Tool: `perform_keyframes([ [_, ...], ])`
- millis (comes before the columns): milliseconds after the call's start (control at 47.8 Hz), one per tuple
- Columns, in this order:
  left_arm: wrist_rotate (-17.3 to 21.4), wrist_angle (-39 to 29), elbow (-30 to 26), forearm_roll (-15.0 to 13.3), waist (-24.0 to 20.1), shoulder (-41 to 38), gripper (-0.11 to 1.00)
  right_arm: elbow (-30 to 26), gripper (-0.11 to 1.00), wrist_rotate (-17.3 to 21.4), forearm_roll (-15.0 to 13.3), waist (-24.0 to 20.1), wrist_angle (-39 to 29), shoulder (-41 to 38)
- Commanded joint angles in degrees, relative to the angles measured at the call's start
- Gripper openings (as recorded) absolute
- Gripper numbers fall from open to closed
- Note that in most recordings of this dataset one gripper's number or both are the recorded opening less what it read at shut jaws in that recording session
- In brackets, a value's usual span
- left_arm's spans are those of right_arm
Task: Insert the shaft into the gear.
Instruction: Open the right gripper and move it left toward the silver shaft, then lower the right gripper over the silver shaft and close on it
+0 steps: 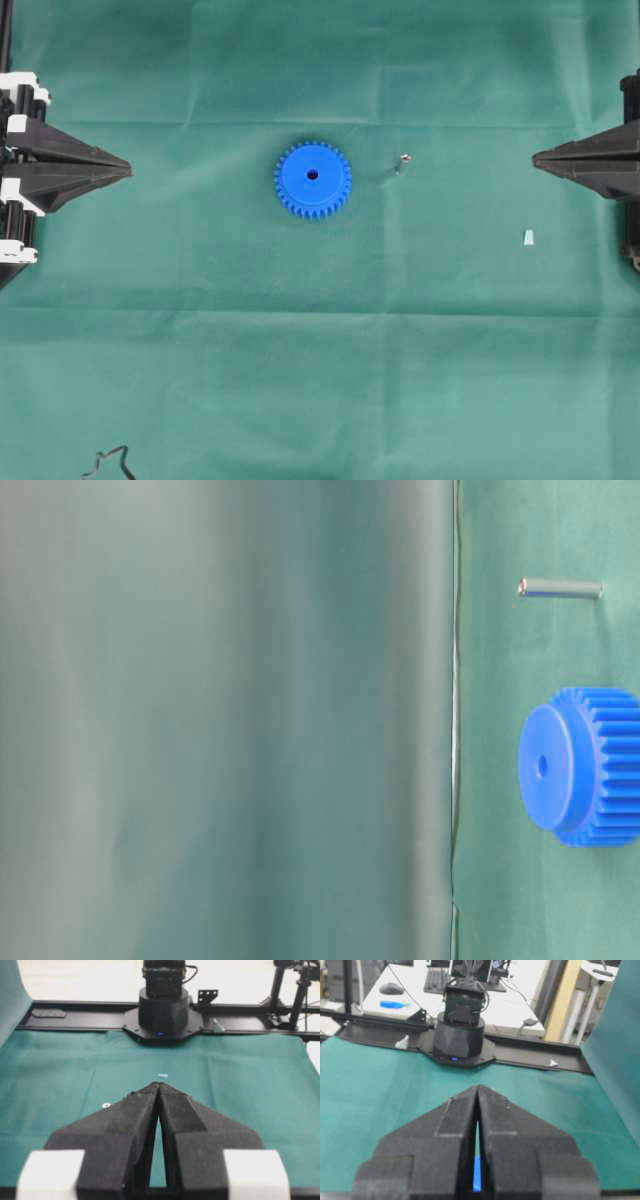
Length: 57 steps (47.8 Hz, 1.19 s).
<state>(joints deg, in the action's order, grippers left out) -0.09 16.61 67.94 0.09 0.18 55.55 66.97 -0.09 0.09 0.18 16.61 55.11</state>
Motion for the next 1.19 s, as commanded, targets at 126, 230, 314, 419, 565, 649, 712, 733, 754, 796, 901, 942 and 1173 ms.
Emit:
perform_keyframes([
  [126, -0.62, -3.87, -2.81, 0.79, -0.18, -0.53, 0.0, -1.23, 0.02, 0.18, 0.09, -0.09, -1.32, -0.88],
  [230, -0.62, -3.87, -2.9, 0.79, -0.09, -0.53, 0.0, -1.93, 0.02, 0.35, 0.44, 0.26, -2.11, -1.41],
  [314, -0.53, -3.87, -2.9, 0.79, -0.09, -0.62, 0.0, -2.64, 0.02, 0.53, 0.44, 0.97, -3.16, -2.64],
  [419, -0.53, -3.87, -2.9, 0.7, -0.09, -0.53, 0.0, -3.25, 0.02, 0.88, 1.23, 2.55, -4.48, -5.19],
  [565, -0.53, -4.13, -2.9, 0.79, -0.09, -0.62, 0.0, -3.96, 0.03, 1.32, 2.02, 4.92, -4.48, -9.84],
  [649, -0.53, -4.13, -2.9, 0.79, -0.09, -0.62, 0.0, -4.83, 0.03, 1.41, 2.11, 6.15, -4.57, -13.54],
  [712, -0.44, -4.13, -2.81, 0.79, -0.09, -0.62, 0.0, -5.36, 0.03, 1.49, 2.2, 6.86, -4.57, -16.35],
  [733, -0.44, -4.13, -2.9, 0.79, -0.09, -0.62, 0.0, -5.62, 0.03, 1.49, 2.37, 7.29, -4.57, -17.84],
  [754, -0.44, -4.13, -2.9, 0.79, -0.09, -0.62, 0.0, -5.8, 0.03, 1.49, 2.46, 7.56, -4.57, -18.9],
  [796, -0.44, -4.22, -2.81, 0.79, -0.09, -0.62, 0.0, -6.24, 0.06, 1.49, 2.99, 8.17, -4.66, -21.01],
  [901, -0.44, -4.22, -2.81, 0.79, -0.18, -0.62, 0.0, -7.56, 0.25, 1.49, 3.87, 9.05, -5.19, -26.63],
  [942, -0.44, -4.22, -2.81, 0.88, -0.09, -0.62, 0.0, -8.17, 0.36, 1.49, 3.87, 9.14, -5.19, -28.65],
  [1173, -0.53, -4.48, -2.81, 0.88, -0.09, -0.62, 0.0, -9.49, 0.85, 1.41, 4.13, 11.25, -2.37, -40.17],
])
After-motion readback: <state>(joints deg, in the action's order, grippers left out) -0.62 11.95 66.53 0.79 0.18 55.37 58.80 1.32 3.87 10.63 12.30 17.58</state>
